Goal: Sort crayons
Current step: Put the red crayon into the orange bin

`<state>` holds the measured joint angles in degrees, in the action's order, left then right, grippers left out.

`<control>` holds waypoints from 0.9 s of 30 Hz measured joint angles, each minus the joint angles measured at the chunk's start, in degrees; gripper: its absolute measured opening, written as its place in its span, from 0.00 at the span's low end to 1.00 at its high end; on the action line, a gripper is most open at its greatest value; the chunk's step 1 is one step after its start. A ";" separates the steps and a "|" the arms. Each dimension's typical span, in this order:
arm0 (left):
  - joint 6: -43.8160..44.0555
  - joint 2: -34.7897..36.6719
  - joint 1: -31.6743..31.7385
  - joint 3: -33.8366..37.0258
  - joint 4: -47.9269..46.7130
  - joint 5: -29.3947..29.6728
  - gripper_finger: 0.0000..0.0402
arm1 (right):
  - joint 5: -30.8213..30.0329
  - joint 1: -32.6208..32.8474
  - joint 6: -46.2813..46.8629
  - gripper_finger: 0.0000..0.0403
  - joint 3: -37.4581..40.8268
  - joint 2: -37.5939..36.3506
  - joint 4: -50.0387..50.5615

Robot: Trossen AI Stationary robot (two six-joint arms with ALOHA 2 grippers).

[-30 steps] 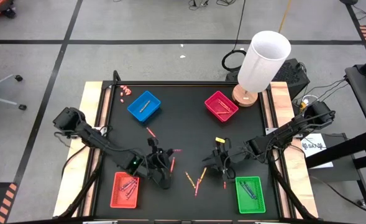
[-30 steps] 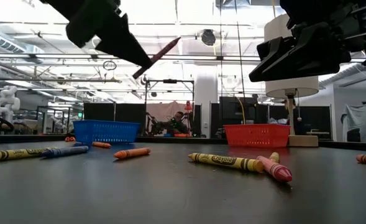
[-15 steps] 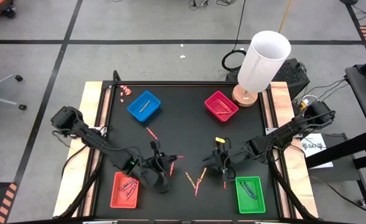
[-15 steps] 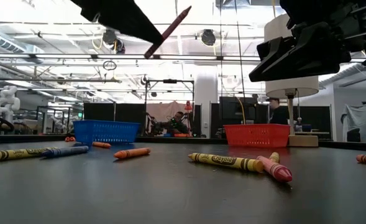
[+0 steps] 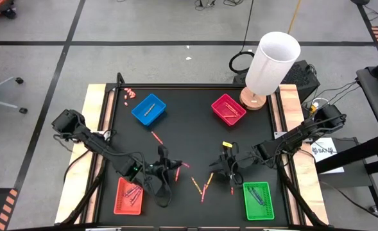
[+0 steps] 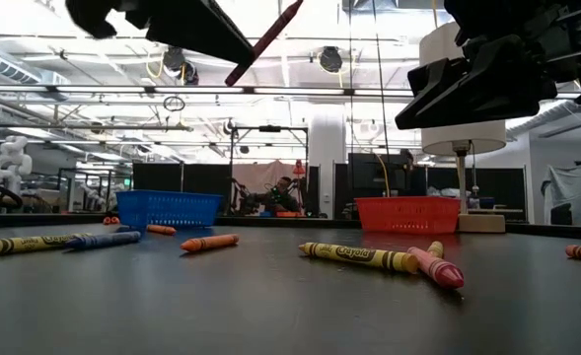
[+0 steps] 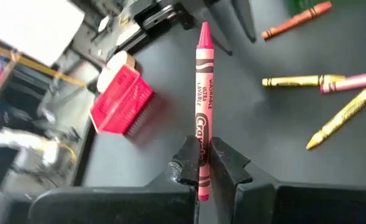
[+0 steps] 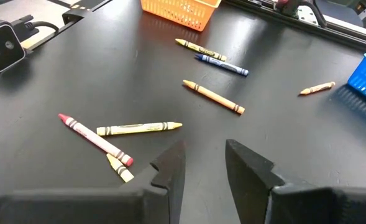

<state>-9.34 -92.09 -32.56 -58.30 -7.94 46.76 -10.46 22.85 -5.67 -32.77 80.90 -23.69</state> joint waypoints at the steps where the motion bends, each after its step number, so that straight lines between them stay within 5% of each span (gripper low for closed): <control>1: -2.56 0.00 0.00 0.00 0.01 0.01 0.04 | 0.01 0.00 -0.02 0.25 0.00 0.00 -0.02; 10: -18.24 0.00 0.00 0.00 0.07 0.44 0.04 | 0.00 0.00 -0.13 0.25 0.00 -0.02 -0.02; 27: -13.27 0.00 0.00 0.00 0.16 0.43 0.04 | 0.00 0.00 -0.13 0.25 0.00 0.00 -0.02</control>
<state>-22.61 -92.09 -32.56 -58.30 -7.78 47.19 -10.46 22.85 -5.80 -32.77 80.90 -23.70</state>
